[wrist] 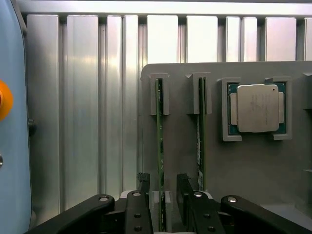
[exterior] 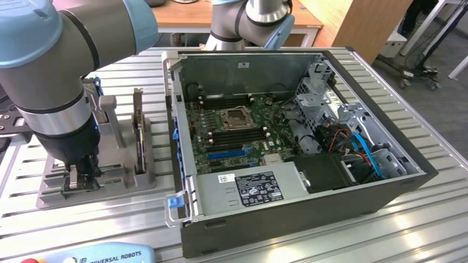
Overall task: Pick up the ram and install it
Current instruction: 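Pick up the ram and move it above insertion slot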
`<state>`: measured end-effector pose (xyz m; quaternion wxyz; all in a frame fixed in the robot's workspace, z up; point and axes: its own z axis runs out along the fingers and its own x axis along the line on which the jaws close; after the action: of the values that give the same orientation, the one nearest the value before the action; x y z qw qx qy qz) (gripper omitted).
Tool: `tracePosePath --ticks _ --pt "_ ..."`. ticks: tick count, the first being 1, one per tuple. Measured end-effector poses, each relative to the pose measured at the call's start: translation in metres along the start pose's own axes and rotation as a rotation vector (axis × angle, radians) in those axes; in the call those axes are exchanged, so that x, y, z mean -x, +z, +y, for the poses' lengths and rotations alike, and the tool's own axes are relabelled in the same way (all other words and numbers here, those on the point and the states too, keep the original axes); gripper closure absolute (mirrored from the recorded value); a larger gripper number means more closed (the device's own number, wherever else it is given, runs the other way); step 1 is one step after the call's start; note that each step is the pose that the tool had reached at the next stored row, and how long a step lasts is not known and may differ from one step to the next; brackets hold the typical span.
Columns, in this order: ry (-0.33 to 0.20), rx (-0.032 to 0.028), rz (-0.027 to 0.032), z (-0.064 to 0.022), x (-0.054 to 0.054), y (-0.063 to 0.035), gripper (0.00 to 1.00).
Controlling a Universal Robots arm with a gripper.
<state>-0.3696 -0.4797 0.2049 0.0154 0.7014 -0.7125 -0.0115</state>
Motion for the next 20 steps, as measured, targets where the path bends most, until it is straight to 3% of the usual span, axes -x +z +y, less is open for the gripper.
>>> tracePosePath --ticks 20 --pt "0.0 -0.0001 0.0 -0.0002 -0.0024 0.0036 0.64"
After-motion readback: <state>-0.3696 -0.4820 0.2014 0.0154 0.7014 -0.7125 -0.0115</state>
